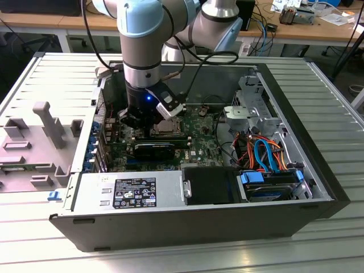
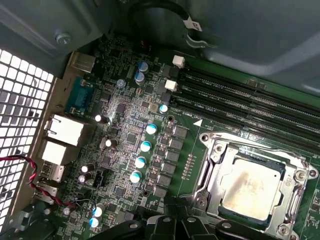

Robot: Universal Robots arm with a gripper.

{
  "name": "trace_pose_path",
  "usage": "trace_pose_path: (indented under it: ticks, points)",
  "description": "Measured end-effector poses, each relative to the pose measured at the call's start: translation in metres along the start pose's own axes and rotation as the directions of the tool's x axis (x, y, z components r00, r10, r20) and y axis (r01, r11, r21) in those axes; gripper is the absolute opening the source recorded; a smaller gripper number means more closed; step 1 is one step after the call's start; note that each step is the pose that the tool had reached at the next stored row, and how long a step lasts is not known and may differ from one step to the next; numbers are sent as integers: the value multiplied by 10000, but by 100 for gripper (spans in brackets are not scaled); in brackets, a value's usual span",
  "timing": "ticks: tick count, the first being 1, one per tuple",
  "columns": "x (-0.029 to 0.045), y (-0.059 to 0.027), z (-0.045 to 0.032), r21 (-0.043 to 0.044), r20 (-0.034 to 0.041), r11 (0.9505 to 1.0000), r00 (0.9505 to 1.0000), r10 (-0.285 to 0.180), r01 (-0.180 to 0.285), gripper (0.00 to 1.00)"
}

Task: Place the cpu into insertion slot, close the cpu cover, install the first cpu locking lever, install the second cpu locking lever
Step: 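Install the second cpu locking lever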

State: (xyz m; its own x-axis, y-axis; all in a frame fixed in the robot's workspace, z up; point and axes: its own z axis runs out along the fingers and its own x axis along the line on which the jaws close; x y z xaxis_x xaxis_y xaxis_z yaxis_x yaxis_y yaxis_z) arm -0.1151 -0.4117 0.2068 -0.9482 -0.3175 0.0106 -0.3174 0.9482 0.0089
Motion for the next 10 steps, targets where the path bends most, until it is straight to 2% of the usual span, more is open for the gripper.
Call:
trace_pose_path:
  ticks: [3,7,10]
  points:
    - [-1,3,-48,-1,0,10000,10000,-13,13,11]
    - [0,9,-191,-3,1,10000,10000,-13,13,11]
    - [1,9,-262,-55,18,10000,10000,-13,13,11]
